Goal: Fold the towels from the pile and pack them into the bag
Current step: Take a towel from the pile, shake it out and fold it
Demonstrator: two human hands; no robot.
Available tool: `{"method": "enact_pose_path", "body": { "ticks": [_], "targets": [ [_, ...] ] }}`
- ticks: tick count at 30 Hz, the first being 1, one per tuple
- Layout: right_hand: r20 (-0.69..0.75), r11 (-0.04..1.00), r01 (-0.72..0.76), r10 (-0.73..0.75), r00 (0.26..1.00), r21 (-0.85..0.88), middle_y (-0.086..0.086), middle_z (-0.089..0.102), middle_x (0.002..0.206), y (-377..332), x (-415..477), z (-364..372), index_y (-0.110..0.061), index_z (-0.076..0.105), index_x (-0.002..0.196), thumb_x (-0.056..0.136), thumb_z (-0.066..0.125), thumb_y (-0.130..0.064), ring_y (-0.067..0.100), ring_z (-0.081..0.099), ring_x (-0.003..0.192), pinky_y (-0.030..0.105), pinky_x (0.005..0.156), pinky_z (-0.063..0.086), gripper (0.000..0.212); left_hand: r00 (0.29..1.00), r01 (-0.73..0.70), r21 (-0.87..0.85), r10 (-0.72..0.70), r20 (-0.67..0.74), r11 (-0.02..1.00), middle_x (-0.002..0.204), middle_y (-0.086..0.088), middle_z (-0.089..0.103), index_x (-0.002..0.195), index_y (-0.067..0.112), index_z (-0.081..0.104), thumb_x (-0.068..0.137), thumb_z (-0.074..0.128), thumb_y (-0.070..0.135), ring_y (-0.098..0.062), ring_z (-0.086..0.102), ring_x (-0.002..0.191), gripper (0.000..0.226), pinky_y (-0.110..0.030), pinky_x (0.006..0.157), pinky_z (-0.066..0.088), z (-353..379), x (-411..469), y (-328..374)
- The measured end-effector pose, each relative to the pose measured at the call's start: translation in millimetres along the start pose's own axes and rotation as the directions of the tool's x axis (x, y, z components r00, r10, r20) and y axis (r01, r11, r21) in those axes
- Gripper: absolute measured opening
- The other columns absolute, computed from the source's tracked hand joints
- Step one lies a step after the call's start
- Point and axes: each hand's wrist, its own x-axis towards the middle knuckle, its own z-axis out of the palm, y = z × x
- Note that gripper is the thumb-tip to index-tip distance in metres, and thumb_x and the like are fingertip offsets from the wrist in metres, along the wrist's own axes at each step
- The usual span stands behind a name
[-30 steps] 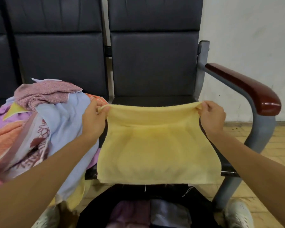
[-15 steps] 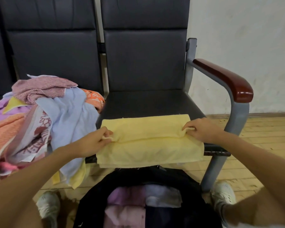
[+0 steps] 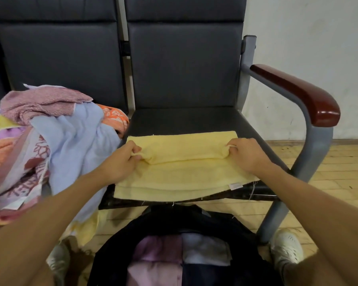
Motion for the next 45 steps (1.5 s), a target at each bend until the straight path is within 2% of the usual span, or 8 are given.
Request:
{"method": "enact_pose_path", "body": {
  "ticks": [4,9,15,19,24,33,39,45],
  "targets": [
    [-0.165,0.998,0.044,-0.036,0.986,0.049,0.011,0.066,0.117,-2,-12,-16,-0.010,0.061,0.127,0.104,0.040,-0.014,0.026,0.062,0.100,0.032,0.087,0.047,0.032,0.989,-0.049,-0.149,0.026,-0.148,0.988,0.123,0.006,0.054,0.086,0.019,0.041,0.100,0.047,0.013,-0.015,0.051,0.107,0.016,-0.023,0.083,0.038,-10,-13,15],
    [-0.234,0.987,0.142,-0.122,0.965,0.073,0.010,0.069,0.096,13,-46,-47,-0.007,0.067,0.115,0.102,0.045,-0.012,0.009,0.049,0.070,0.016,0.063,0.035,0.025,0.978,-0.112,-0.286,0.055,-0.200,0.952,0.105,0.011,0.066,0.083,0.019,0.047,0.099,0.048,0.005,0.002,0.058,0.095,0.021,-0.021,0.086,0.045,-35,-43,28],
    [-0.120,0.978,0.197,-0.188,0.975,0.072,-0.012,0.055,0.072,26,-77,-61,-0.011,0.068,0.109,0.101,0.049,-0.013,0.004,0.049,0.065,0.016,0.058,0.032,0.021,0.999,-0.050,-0.339,0.053,0.000,0.940,0.071,0.020,0.065,0.088,-0.002,0.053,0.095,0.053,0.001,0.011,0.058,0.076,0.008,-0.023,0.079,0.041,-59,-66,21],
    [0.022,0.977,0.205,-0.206,0.978,0.060,-0.003,0.062,0.072,32,-75,-59,-0.011,0.067,0.087,0.099,0.049,-0.024,0.013,0.055,0.067,0.025,0.064,0.039,0.025,0.973,0.129,-0.424,-0.032,0.227,0.897,0.086,-0.011,0.066,0.085,0.003,0.058,0.092,0.062,0.010,-0.020,0.066,0.094,0.010,-0.025,0.083,0.054,-63,-73,17],
    [0.233,0.995,0.094,-0.083,0.969,-0.038,0.010,0.063,0.075,26,-68,-51,-0.002,0.066,0.079,0.098,0.046,-0.047,0.022,0.058,0.068,0.033,0.068,0.047,0.053,0.939,0.201,-0.239,-0.117,0.324,0.950,0.104,0.009,0.069,0.103,0.019,0.069,0.085,0.065,0.050,-0.011,0.063,0.099,0.036,-0.027,0.088,0.051,-54,-69,12],
    [0.172,0.965,-0.249,0.261,0.950,-0.089,0.009,0.064,0.075,13,-41,-34,-0.007,0.065,0.080,0.092,0.058,-0.041,0.024,0.062,0.075,0.036,0.067,0.050,0.036,0.961,0.268,0.220,-0.277,0.008,0.938,0.066,-0.004,0.055,0.076,0.007,0.056,0.095,0.058,0.027,-0.027,0.058,0.077,0.028,-0.029,0.062,0.034,-36,-48,14],
    [0.228,0.931,-0.364,0.348,0.910,0.033,0.001,0.057,0.077,-7,-33,-24,-0.015,0.050,0.074,0.090,0.063,-0.039,0.013,0.051,0.068,0.027,0.055,0.038,0.032,0.914,0.357,0.329,-0.399,0.068,0.874,0.129,-0.018,0.057,0.125,0.000,0.054,0.096,0.053,0.041,-0.031,0.053,0.118,0.051,-0.033,0.093,0.040,-16,-34,21],
    [0.293,0.800,-0.470,0.379,0.878,0.372,0.009,0.058,0.104,-9,-28,-24,-0.005,0.053,0.111,0.086,0.072,-0.022,0.023,0.055,0.095,0.033,0.075,0.042,0.036,0.865,0.492,-0.164,-0.501,-0.018,0.855,0.141,-0.016,0.045,0.142,-0.001,0.037,0.102,0.042,0.028,-0.032,0.045,0.127,0.049,-0.039,0.105,0.036,-13,-30,29]
  ]
}}
